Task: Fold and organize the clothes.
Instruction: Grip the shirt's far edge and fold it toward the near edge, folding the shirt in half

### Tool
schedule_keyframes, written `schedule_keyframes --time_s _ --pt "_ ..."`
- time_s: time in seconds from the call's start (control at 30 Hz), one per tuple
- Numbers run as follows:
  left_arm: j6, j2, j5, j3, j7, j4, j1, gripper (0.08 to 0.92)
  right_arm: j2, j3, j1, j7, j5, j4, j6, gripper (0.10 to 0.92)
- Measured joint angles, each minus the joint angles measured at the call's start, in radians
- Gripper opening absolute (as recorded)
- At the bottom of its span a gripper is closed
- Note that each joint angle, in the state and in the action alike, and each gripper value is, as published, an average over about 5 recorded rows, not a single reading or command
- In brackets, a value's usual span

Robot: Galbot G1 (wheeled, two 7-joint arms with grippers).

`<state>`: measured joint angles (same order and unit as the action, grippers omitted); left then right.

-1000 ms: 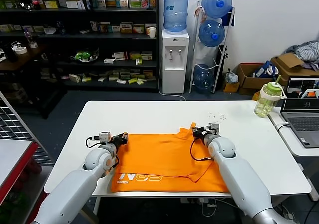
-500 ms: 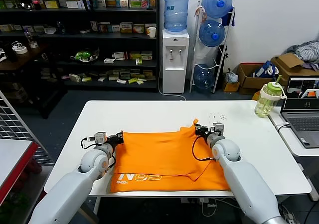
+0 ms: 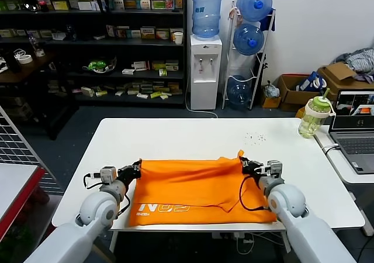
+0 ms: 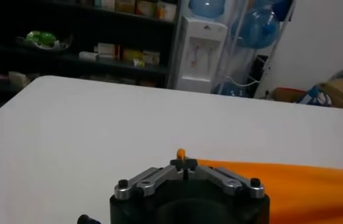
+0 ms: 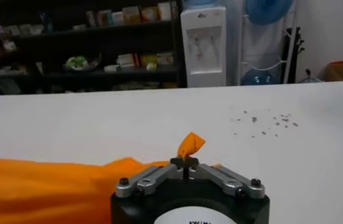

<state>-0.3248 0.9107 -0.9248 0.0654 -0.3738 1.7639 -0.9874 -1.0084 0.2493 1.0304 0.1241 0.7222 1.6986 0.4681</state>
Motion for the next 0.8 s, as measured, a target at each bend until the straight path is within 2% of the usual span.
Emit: schedule_keyframes --time_s 0.33,0.5,0.8 --pt "0.024 -0.026 0.052 0.034 -0.016 0.118 -0.134 0.092 0.054 0.074 0.182 0.046 0.009 0.188 0.031 0.125" --pt "0.025 -0.026 0.078 0.048 -0.021 0.148 -0.189 0.121 0.067 0.105 0.254 0.053 0.007 0.252 0.045 0.173" --pt "0.030 -0.023 0.130 0.077 -0.017 0.159 -0.270 0.354 0.075 0.158 0.354 0.044 -0.008 0.330 0.049 0.450"
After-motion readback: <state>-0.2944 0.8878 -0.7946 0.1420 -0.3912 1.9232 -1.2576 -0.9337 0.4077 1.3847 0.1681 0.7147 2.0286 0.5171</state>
